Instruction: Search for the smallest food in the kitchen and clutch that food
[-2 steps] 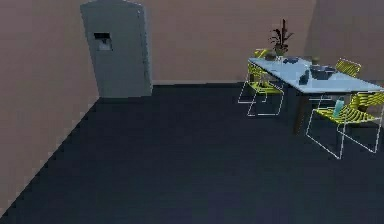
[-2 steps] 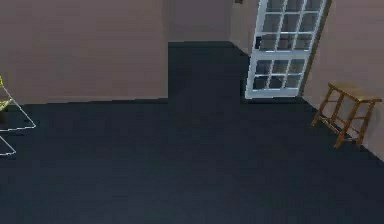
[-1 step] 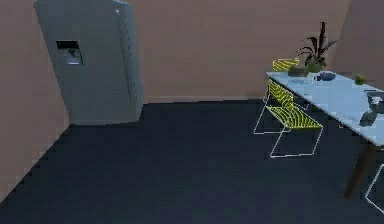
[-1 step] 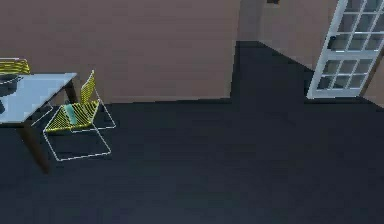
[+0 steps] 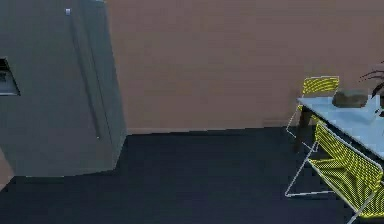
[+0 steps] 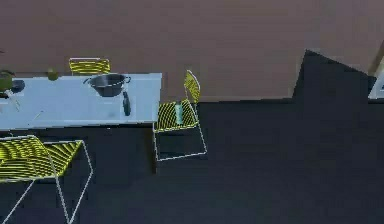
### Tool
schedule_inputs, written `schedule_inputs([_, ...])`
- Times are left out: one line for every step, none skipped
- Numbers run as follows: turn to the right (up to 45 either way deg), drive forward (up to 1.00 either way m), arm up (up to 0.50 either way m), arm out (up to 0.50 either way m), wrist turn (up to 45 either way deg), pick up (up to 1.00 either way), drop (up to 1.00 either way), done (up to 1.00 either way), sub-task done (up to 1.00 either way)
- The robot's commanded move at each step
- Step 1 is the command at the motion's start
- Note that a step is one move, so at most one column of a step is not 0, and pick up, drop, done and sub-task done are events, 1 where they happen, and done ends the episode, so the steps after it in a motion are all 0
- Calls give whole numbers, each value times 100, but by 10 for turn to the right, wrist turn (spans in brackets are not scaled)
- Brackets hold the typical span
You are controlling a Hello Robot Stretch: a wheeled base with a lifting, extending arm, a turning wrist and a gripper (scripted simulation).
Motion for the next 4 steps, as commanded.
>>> schedule_inputs([0, 100, 0, 0, 0, 0, 0, 0, 0])
schedule_inputs([0, 50, 0, 0, 0, 0, 0, 0, 0])
schedule_inputs([450, 0, 0, 0, 0, 0, 0, 0, 0])
schedule_inputs([120, 0, 0, 0, 0, 0, 0, 0, 0])
